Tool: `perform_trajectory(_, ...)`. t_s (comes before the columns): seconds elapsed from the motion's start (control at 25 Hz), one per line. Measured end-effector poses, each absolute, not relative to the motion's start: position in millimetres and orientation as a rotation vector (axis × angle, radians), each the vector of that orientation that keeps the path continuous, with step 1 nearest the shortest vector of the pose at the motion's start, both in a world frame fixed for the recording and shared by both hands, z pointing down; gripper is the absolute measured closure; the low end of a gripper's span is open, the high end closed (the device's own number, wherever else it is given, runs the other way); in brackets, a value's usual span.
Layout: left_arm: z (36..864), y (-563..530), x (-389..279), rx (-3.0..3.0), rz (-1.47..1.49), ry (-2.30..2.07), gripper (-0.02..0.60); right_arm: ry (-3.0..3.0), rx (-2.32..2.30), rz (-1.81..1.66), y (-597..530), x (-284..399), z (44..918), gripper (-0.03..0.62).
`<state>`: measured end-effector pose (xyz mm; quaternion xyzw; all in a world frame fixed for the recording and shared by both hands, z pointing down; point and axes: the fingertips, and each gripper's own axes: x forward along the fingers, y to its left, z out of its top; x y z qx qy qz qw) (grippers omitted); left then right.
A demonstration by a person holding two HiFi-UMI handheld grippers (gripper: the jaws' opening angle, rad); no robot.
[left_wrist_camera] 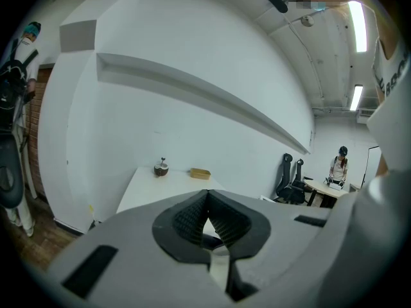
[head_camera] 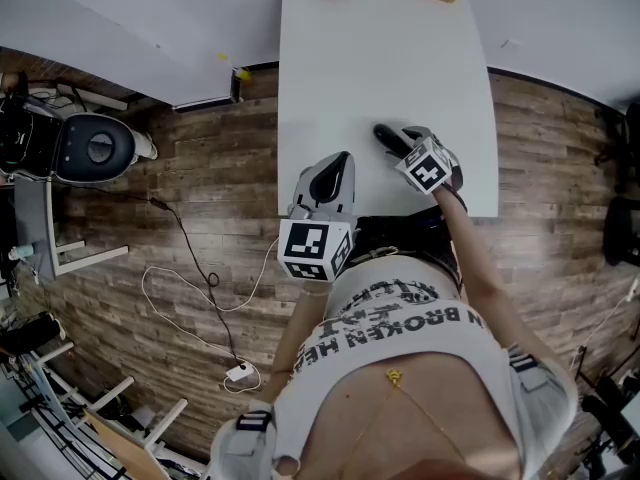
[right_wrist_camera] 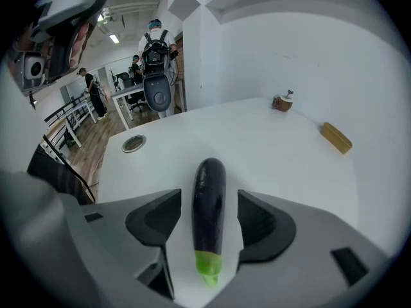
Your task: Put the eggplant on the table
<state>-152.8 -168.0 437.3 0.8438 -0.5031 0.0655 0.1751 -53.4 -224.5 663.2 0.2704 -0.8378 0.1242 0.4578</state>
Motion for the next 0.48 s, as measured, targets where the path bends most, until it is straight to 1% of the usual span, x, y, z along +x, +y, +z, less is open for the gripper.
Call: perform_trajectory(0.48,434,-159,-149,2.402,0.185,-1.420,0.583,-2.091,0.667,0.280,-217,-53,649,0.347)
